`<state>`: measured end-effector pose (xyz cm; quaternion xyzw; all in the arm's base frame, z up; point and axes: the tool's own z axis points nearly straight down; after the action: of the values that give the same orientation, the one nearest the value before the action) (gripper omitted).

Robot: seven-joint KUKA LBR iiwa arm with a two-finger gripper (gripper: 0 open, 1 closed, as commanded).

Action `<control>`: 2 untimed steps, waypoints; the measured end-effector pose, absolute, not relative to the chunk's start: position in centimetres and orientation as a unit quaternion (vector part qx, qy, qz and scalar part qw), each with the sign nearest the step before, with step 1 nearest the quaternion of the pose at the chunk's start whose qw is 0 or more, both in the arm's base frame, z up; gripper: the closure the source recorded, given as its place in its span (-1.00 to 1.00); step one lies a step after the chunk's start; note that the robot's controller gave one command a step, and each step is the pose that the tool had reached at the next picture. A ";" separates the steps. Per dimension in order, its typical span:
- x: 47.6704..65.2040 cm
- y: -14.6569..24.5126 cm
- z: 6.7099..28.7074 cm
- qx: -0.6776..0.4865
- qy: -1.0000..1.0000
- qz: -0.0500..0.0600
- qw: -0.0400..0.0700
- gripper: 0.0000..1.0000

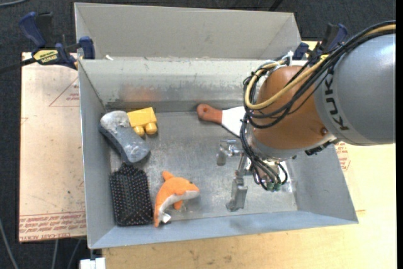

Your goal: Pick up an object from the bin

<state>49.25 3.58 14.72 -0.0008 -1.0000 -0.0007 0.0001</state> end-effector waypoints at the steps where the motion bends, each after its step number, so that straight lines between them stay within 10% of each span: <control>1: 49.2 3.6 14.7 -0.001 -1.000 -0.001 0.000 -1.00; 2: 49.3 5.4 12.4 0.063 -0.998 0.000 -0.005 -1.00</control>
Offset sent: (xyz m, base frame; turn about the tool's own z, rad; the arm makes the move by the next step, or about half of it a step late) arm -0.0071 0.0590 -0.0772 -0.3722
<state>49.27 5.43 12.37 0.0634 -0.9980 0.0003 -0.0048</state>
